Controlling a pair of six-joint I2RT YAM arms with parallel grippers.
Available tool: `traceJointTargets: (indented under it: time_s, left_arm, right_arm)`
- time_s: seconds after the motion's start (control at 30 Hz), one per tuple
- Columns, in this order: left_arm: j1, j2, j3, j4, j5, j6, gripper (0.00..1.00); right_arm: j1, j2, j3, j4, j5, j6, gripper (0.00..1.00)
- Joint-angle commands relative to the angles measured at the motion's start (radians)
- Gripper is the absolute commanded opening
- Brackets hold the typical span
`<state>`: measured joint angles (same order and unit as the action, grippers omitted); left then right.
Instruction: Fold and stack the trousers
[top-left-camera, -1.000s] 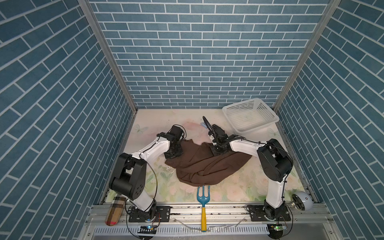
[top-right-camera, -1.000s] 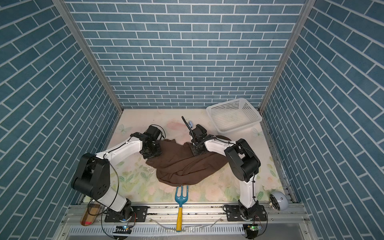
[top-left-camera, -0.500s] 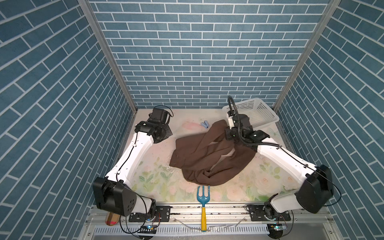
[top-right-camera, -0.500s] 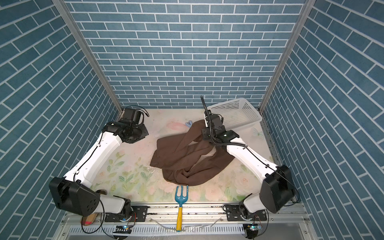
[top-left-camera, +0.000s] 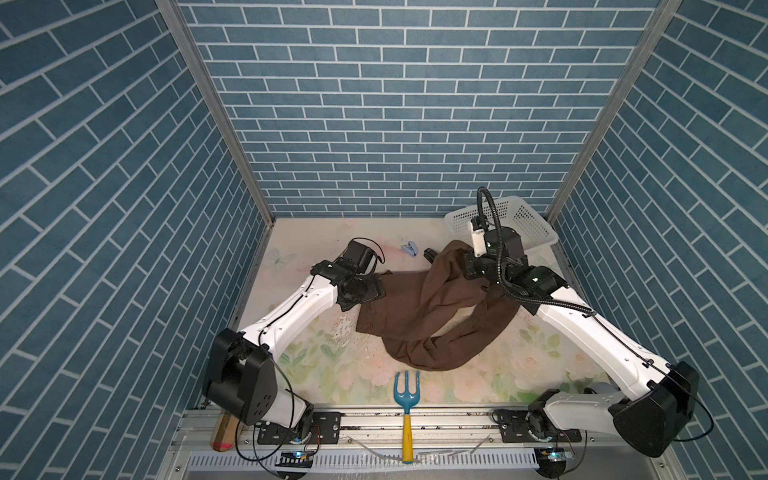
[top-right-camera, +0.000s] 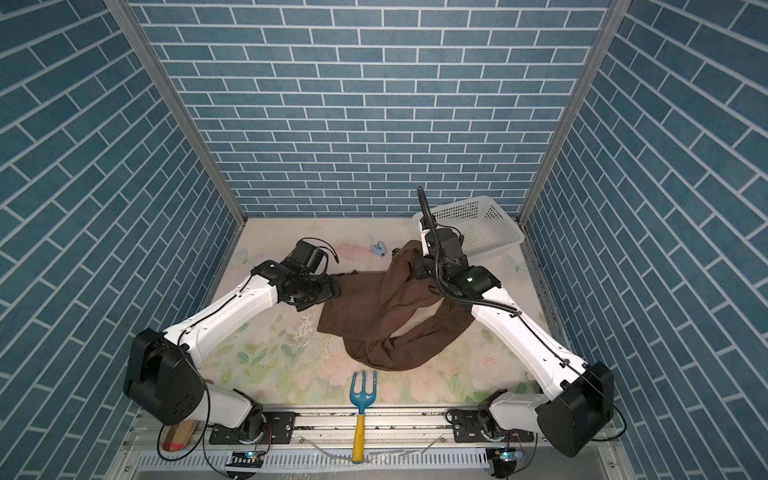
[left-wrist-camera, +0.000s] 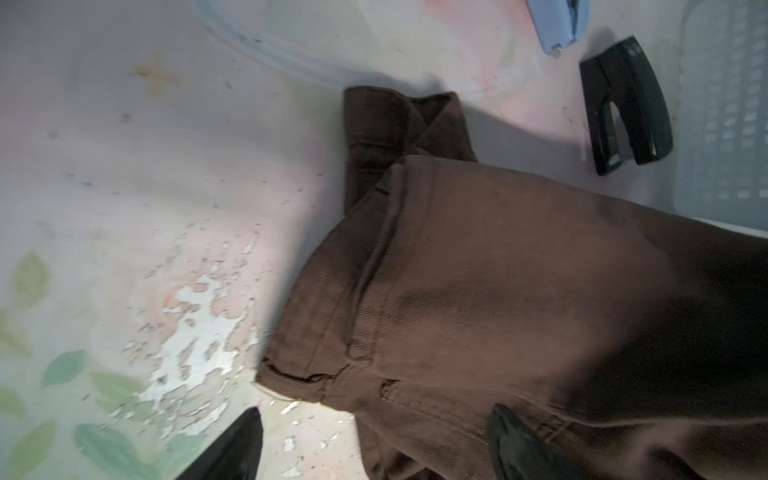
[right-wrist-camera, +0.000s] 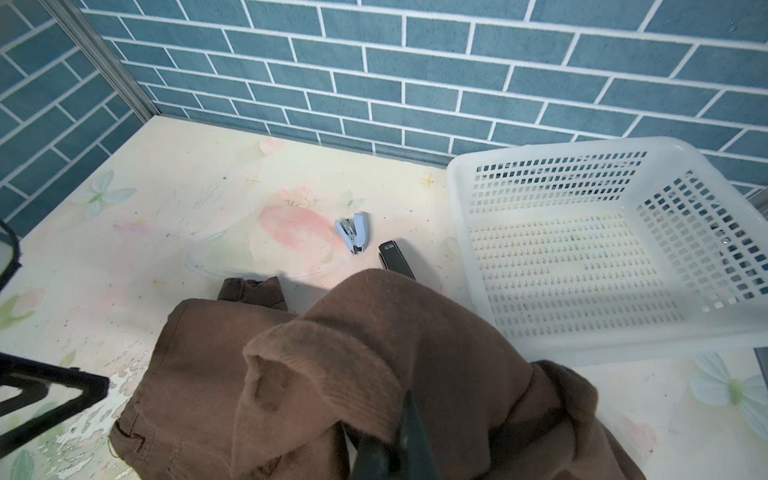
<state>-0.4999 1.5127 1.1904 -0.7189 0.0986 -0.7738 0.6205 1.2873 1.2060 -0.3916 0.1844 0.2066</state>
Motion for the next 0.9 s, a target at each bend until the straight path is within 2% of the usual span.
traceJointTargets:
  time_s: [0.0, 0.2, 0.23, 0.27, 0.3, 0.33, 0.37, 0.43, 0.7, 0.87]
  left_arm:
    - [-0.027, 0.085, 0.039, 0.062, 0.029, -0.002, 0.88]
    - [-0.062, 0.250, 0.067, 0.081, 0.060, -0.040, 0.90]
    - [-0.063, 0.273, 0.078, 0.081, 0.062, -0.038, 0.89]
    - [-0.062, 0.296, 0.090, 0.081, 0.062, -0.036, 0.83]
    - [-0.062, 0.309, 0.103, 0.074, 0.065, -0.031, 0.73]
    - [-0.060, 0.320, 0.124, 0.061, 0.063, -0.026, 0.52]
    - [-0.059, 0.326, 0.150, 0.042, 0.051, -0.021, 0.24]
    - [-0.053, 0.327, 0.214, -0.017, 0.026, 0.000, 0.02]
    - [0.060, 0.203, 0.518, -0.285, -0.062, 0.120, 0.01]
    - [0.072, 0.137, 0.707, -0.431, -0.099, 0.159, 0.00]
  right_arm:
    - [-0.004, -0.001, -0.021, 0.005, -0.011, 0.028, 0.00]
    - [-0.005, -0.021, -0.022, -0.018, 0.013, 0.016, 0.00]
    - [-0.008, -0.025, -0.028, -0.014, 0.016, 0.015, 0.00]
    - [-0.010, -0.025, -0.032, -0.013, 0.017, 0.016, 0.00]
    - [-0.013, -0.022, -0.030, -0.016, 0.014, 0.018, 0.00]
    - [-0.014, -0.016, -0.023, -0.025, 0.009, 0.017, 0.00]
    - [-0.015, -0.013, -0.016, -0.035, 0.010, 0.013, 0.00]
    - [-0.015, -0.012, -0.008, -0.049, 0.021, 0.010, 0.00]
    - [-0.036, -0.018, -0.018, -0.033, 0.006, 0.008, 0.00]
    - [-0.035, -0.015, -0.046, -0.013, -0.029, 0.030, 0.00]
